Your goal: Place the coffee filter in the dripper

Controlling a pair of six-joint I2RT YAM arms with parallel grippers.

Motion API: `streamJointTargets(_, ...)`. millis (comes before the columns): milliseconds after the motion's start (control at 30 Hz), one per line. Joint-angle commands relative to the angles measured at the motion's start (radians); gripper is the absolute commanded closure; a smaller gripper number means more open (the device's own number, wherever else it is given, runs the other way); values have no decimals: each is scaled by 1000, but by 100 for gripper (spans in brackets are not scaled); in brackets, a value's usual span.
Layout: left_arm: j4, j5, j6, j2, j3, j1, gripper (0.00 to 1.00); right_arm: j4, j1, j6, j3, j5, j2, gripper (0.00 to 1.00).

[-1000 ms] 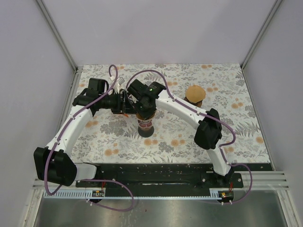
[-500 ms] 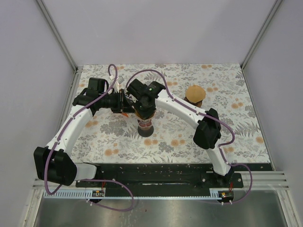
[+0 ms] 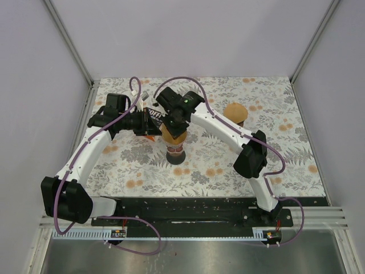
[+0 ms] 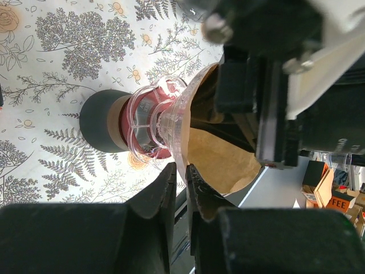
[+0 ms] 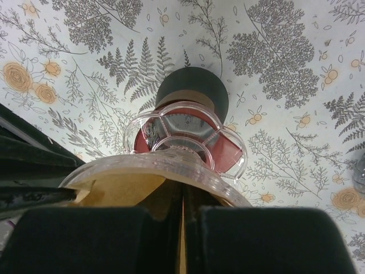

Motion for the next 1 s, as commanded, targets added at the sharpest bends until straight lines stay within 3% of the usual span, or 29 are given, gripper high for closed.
streamJointTargets(0,23,-15,18,2,18,1,85,-28,-15,-26,80,-26,-36,100)
streamJointTargets(400,22,-20,22,1,18,1,83,-74,-20,-58,176,-91,-92,100)
streamJointTargets(967,17,-18,28,-4,32,4,67,31,-120,-49,17,-91,-256,100)
